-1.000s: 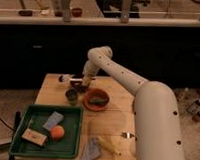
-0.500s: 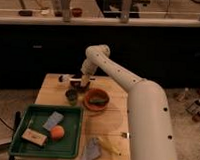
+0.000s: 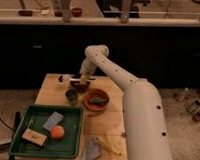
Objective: Place brush in table surface
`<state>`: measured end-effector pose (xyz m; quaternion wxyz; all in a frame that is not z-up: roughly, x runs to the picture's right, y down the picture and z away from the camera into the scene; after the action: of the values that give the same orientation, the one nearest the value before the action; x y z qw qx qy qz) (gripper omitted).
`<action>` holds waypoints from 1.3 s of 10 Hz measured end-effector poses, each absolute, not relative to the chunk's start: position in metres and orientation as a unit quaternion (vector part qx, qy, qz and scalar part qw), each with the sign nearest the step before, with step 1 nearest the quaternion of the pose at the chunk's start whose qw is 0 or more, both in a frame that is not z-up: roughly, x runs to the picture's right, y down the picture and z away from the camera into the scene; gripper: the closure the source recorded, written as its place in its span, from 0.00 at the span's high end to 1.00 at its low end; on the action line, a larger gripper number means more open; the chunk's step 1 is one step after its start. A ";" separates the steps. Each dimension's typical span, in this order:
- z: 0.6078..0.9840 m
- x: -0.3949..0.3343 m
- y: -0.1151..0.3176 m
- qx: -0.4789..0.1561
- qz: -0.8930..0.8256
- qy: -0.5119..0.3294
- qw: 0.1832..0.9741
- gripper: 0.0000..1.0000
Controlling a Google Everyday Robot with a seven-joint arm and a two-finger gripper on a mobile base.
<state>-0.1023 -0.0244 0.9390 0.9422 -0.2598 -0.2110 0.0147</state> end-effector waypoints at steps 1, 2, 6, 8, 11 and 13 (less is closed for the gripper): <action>0.941 -0.102 -0.023 -0.262 0.015 -0.212 0.941 0.56; 0.944 -0.102 -0.018 -0.267 0.016 -0.213 0.940 0.56; 0.959 -0.098 0.001 -0.288 0.025 -0.217 0.933 0.54; 0.962 -0.097 0.005 -0.294 0.027 -0.221 0.930 0.35; 0.960 -0.096 0.001 -0.292 0.024 -0.224 0.929 0.06; 0.955 -0.098 -0.006 -0.284 0.019 -0.226 0.931 0.00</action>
<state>-0.0984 -0.0060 0.9555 0.9315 -0.2844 -0.2259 0.0194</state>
